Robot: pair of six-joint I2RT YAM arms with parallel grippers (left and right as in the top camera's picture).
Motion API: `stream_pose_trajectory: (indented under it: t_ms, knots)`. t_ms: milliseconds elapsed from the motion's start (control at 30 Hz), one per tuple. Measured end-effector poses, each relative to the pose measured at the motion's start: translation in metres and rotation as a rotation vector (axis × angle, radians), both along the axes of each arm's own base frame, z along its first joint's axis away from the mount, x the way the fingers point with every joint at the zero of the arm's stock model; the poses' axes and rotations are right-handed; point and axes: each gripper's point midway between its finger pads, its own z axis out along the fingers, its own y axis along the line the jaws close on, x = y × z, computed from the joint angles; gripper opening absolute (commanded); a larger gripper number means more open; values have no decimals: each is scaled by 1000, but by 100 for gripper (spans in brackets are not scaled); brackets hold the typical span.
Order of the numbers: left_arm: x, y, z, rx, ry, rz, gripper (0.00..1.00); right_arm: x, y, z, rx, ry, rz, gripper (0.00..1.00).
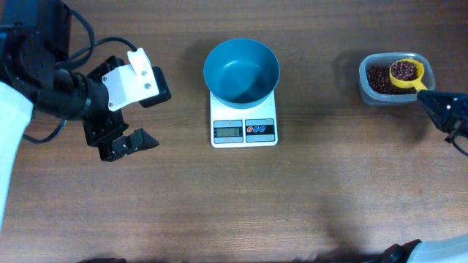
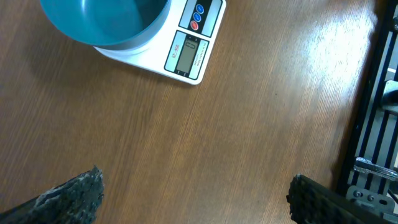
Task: Scoop item into bowl and weigh 50g on scale
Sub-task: 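Lift the filled yellow scoop out of the bean tub with the right gripper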
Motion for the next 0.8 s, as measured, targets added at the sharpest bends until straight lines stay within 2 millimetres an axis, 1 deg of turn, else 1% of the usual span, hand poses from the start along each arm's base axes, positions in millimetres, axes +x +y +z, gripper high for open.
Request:
stream_pose_trajectory:
  t_ms: [267,600,700,800]
  knots:
    - [0,0,0,0,0,0,99,-2,6,18,79,-82,31,4]
    - [0,0,0,0,0,0,99,-2,9,24,105,-103,45,4]
    - [0,0,0,0,0,0,99,1,21,25,115,-98,78,4]
    - [0,0,0,0,0,0,99,6,44,25,128,-89,145,4]
